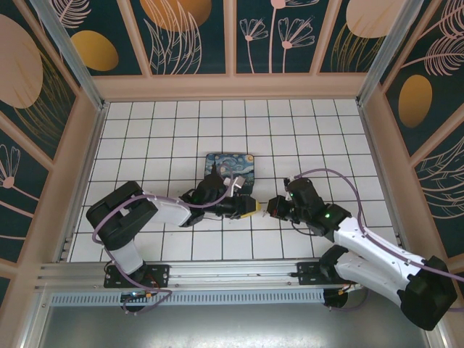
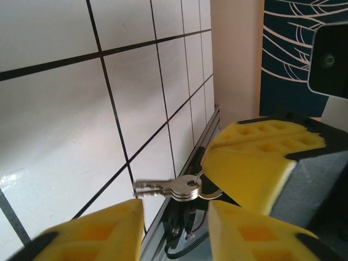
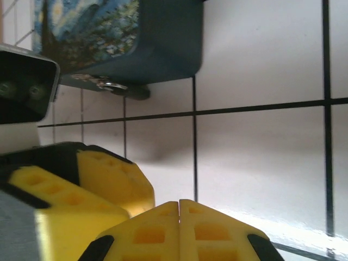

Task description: Unlock the padlock with the key

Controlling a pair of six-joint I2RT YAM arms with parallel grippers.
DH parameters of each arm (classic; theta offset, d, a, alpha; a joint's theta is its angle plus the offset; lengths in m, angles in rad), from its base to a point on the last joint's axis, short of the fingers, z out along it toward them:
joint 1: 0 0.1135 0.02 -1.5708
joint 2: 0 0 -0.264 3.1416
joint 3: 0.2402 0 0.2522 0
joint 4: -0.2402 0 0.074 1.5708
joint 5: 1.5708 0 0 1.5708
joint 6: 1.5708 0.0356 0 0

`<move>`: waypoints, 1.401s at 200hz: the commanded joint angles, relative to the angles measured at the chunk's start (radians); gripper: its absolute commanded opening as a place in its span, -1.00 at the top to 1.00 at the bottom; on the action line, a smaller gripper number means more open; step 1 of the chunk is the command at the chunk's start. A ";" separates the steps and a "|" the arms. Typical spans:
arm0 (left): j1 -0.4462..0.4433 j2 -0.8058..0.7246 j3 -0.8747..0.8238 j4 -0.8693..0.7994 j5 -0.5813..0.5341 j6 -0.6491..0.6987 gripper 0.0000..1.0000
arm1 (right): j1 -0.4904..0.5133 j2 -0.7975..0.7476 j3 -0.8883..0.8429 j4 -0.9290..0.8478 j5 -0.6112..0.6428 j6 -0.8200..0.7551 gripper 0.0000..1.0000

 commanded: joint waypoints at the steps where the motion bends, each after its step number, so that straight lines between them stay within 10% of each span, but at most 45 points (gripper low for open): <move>1: 0.029 0.055 -0.021 0.144 0.062 -0.051 0.31 | -0.031 0.001 0.033 0.075 -0.096 0.000 0.98; 124: 0.031 0.086 -0.147 0.540 -0.036 -0.683 -0.24 | -0.037 -0.045 -0.058 0.348 -0.129 -0.081 1.00; 280: 0.031 -0.194 -0.163 0.220 -0.214 -0.768 -0.04 | 0.032 -0.036 -0.108 0.562 -0.256 -0.109 1.00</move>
